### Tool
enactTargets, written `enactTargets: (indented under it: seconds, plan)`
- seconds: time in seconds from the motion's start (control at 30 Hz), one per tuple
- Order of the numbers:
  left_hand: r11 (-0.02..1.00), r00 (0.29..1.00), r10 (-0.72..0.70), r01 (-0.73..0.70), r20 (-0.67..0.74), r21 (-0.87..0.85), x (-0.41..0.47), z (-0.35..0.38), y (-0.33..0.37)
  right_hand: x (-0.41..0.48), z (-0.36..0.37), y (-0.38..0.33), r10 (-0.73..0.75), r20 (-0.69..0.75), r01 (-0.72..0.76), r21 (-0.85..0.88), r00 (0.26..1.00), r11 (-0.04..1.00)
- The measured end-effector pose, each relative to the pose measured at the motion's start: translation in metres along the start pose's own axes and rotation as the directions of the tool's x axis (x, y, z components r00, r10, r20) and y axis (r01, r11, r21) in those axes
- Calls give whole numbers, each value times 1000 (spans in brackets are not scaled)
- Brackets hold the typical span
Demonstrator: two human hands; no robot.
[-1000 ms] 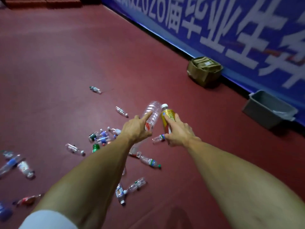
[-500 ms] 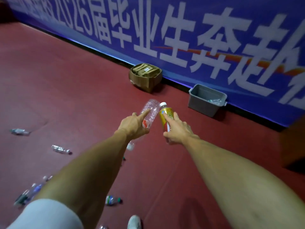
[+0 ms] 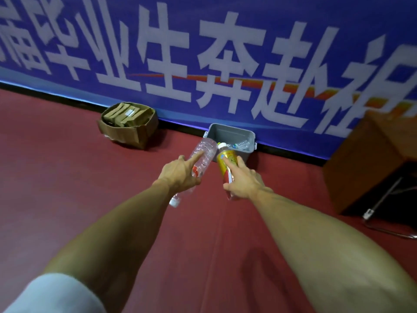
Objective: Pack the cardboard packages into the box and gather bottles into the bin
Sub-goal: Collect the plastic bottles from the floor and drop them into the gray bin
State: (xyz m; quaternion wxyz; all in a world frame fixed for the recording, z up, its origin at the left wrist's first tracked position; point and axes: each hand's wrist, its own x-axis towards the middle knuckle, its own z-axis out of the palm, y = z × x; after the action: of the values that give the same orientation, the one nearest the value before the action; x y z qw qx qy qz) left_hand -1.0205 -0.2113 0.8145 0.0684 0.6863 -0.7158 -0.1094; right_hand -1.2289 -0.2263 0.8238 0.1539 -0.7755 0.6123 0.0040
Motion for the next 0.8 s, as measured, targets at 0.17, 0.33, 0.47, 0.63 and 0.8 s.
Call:
enactTargets:
  seconds: [0.17,0.33,0.47,0.63,0.8]
  plan:
    - [998,999,45,-46,21,39,111,6,3,97,-17,34,100,-6,-100,48,995,994]
    - [996,999,40,-42,27,73,239,7,15,213,-42,79,134,-22,-132,45,991,990]
    - [994,998,49,-51,32,93,334,-4,26,294,-75,113,145,-14,-143,67,989,987]
    - [989,997,43,-53,70,136,432,-16,34,381,-112,141,149,-6,-148,67,989,987]
    - [989,995,68,-77,73,125,534,-13,32,472,-131,156,155,-23,-153,76,988,985]
